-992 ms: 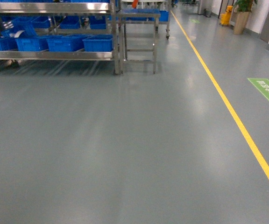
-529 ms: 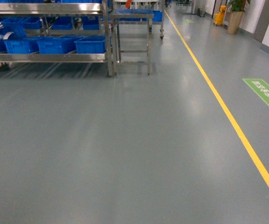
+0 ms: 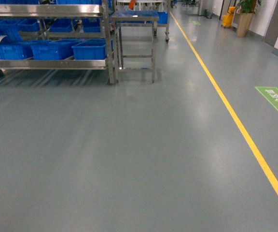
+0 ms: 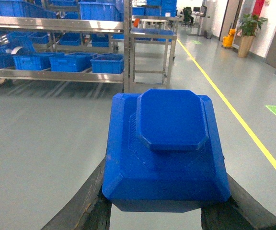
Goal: Sort blue parts and orange caps into right shelf containers
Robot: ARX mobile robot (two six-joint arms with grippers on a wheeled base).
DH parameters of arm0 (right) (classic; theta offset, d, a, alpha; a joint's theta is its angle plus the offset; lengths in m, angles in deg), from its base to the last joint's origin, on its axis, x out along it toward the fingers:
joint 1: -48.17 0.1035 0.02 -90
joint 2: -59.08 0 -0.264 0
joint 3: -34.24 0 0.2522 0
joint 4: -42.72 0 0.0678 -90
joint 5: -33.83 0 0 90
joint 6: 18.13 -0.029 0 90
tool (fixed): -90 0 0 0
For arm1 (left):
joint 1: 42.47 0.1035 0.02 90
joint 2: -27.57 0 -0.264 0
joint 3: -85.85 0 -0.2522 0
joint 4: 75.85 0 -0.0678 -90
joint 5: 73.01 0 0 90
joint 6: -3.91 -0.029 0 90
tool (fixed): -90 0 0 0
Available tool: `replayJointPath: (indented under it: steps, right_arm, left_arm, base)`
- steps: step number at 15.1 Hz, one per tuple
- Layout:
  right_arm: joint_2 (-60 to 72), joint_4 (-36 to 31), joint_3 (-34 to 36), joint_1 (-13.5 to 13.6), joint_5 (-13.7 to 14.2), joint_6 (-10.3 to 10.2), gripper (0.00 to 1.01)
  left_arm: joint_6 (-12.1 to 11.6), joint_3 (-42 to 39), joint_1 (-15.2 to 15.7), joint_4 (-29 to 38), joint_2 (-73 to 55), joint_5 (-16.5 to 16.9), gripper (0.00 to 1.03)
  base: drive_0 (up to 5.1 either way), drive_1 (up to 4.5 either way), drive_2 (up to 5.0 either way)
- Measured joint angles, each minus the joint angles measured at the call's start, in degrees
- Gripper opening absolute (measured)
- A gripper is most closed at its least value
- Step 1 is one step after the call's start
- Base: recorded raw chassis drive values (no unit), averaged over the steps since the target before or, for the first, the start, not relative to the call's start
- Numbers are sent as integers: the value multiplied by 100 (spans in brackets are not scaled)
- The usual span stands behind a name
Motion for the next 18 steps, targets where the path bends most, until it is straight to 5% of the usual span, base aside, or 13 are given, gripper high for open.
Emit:
replayJointPath:
  steps: [18]
  right_arm:
    - [0, 17, 0, 0, 0, 0, 42]
  left_arm:
    - [0, 0, 0, 4, 0, -2, 43]
  base:
    - [8, 429, -413]
